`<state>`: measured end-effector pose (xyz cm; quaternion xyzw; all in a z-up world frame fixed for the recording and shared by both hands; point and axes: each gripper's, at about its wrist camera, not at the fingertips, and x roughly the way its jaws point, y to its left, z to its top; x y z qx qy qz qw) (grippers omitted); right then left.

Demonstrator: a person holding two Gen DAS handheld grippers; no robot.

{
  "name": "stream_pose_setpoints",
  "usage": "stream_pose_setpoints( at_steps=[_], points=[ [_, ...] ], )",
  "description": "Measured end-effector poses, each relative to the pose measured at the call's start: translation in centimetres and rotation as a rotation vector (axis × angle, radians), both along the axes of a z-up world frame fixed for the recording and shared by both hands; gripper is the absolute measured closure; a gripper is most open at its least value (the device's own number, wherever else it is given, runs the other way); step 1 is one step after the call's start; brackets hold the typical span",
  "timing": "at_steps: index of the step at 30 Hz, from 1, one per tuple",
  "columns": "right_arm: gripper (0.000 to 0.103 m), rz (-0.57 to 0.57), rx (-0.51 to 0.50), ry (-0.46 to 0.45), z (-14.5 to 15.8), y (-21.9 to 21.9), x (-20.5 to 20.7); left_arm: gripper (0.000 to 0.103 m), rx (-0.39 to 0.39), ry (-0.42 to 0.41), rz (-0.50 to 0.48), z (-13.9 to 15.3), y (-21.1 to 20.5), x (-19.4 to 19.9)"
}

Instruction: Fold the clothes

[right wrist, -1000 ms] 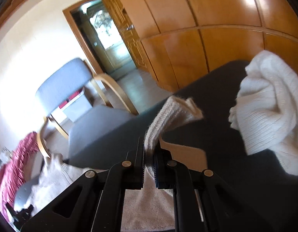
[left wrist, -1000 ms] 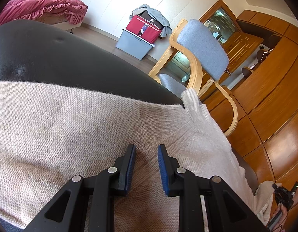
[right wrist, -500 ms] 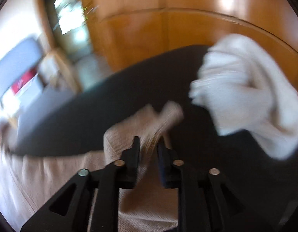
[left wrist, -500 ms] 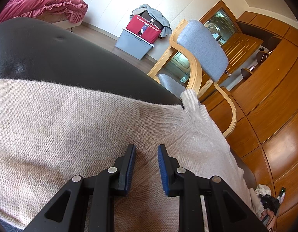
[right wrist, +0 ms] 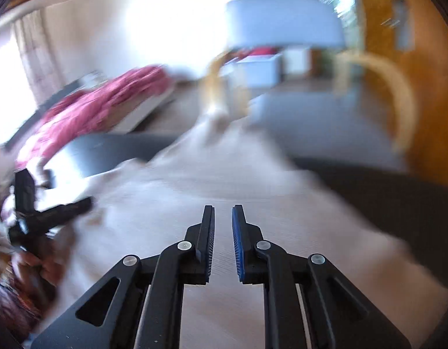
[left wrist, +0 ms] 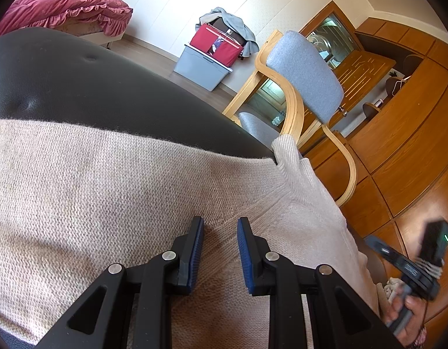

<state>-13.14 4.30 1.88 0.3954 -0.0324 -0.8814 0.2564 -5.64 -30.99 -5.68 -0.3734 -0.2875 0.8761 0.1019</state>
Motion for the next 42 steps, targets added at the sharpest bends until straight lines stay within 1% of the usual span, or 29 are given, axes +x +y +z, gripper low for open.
stream_pose_setpoints(
  at_steps=[2,4,5,6,7,8,9,13,14,15,17,18,20,22,23,25,26,28,29,30,31,32,33,34,36,37,40,41,42],
  points=[
    [0.089,0.077,-0.057,-0.074,-1.7,-2.9,-2.2,0.080,0.006,0.001,0.000,-0.1,-0.1,0.0],
    [0.089,0.111,-0.073,-0.112,-3.2,-4.7,-3.4,0.080,0.012,0.002,0.000,-0.1,-0.2,0.0],
    [0.089,0.109,-0.079,-0.126,-3.9,-5.2,-4.3,0.080,0.015,0.003,0.000,-0.1,-0.3,0.0],
    [0.094,0.106,-0.085,-0.141,-4.5,-5.6,-5.1,0.080,0.017,0.003,0.002,-0.2,-0.3,0.1],
    [0.097,0.101,-0.098,-0.154,-5.1,-5.9,-5.9,0.080,0.019,0.004,0.006,-0.2,-0.4,0.3],
    [0.098,0.079,-0.141,-0.154,-5.4,-5.1,-6.4,0.080,0.021,0.004,0.009,-0.2,-0.4,0.4],
    [0.103,0.049,-0.164,-0.154,-5.5,-4.3,-6.5,0.080,0.021,0.004,0.013,-0.2,-0.5,0.5],
    [0.102,-0.062,-0.238,-0.145,-5.6,-1.3,-6.3,0.080,0.004,-0.007,0.026,-0.1,-0.3,0.8],
    [0.098,-0.057,-0.238,-0.123,-5.2,-1.0,-5.9,0.080,-0.037,-0.029,0.029,0.3,0.2,0.5],
    [0.097,-0.052,-0.238,-0.102,-4.7,-0.6,-5.6,0.081,-0.091,-0.057,0.032,0.9,0.8,0.1],
    [0.097,-0.065,-0.242,-0.064,-4.0,0.0,-5.4,0.080,-0.212,-0.097,0.059,3.2,3.0,-1.3],
    [0.097,-0.079,-0.247,-0.046,-3.7,0.3,-5.5,0.080,-0.227,-0.088,0.063,4.4,4.0,-2.1],
    [0.097,-0.098,-0.251,-0.034,-3.5,0.7,-5.7,0.077,-0.182,-0.041,0.033,6.3,6.3,-4.5],
    [0.097,-0.109,-0.251,-0.036,-3.7,0.9,-6.0,0.077,-0.170,-0.032,-0.043,6.5,9.3,-8.0],
    [0.097,-0.114,-0.251,-0.037,-3.7,1.1,-6.2,0.077,-0.165,-0.054,-0.074,5.8,10.4,-9.4],
    [0.097,-0.125,-0.251,-0.040,-3.9,1.4,-6.5,0.077,-0.108,-0.159,-0.110,2.7,11.7,-11.9],
    [0.097,-0.131,-0.251,-0.041,-4.0,1.5,-6.6,0.080,-0.076,-0.165,-0.113,1.8,11.8,-12.5],
    [0.097,-0.140,-0.252,-0.051,-4.2,1.8,-7.0,0.081,-0.052,-0.060,-0.095,1.4,11.0,-12.1],
    [0.097,-0.138,-0.261,-0.086,-4.7,2.1,-7.5,0.082,-0.053,-0.023,-0.107,1.0,10.5,-11.9],
    [0.097,-0.152,-0.269,-0.086,-4.7,2.6,-7.5,0.082,-0.011,-0.009,-0.111,0.7,9.6,-12.0],
    [0.097,-0.165,-0.277,-0.086,-4.7,3.0,-7.5,0.082,0.054,-0.010,-0.109,0.3,8.5,-12.2],
    [0.097,-0.179,-0.285,-0.086,-4.7,3.4,-7.6,0.084,0.088,-0.009,-0.090,0.1,7.6,-12.4],
    [0.099,-0.193,-0.293,-0.086,-4.7,3.8,-7.6,0.090,0.109,-0.011,-0.049,-0.2,6.7,-12.5],
    [0.101,-0.207,-0.301,-0.086,-4.7,4.2,-7.7,0.091,0.122,-0.010,-0.016,-0.3,6.1,-12.4],
    [0.101,-0.234,-0.317,-0.086,-4.6,5.0,-7.7,0.091,0.121,-0.007,0.007,-0.3,5.9,-12.3],
    [0.098,-0.248,-0.325,-0.086,-4.6,5.5,-7.8,0.091,0.113,-0.007,0.010,-0.2,6.0,-12.4],
    [0.097,-0.289,-0.350,-0.085,-4.6,6.7,-7.9,0.089,0.075,0.000,0.024,0.3,6.6,-12.2],
    [0.097,-0.303,-0.358,-0.085,-4.6,7.1,-7.9,0.080,0.062,0.017,0.033,0.7,6.8,-11.9],
    [0.097,-0.316,-0.366,-0.085,-4.6,7.5,-8.0,0.077,0.057,0.040,0.039,1.0,7.1,-11.5]
  ],
)
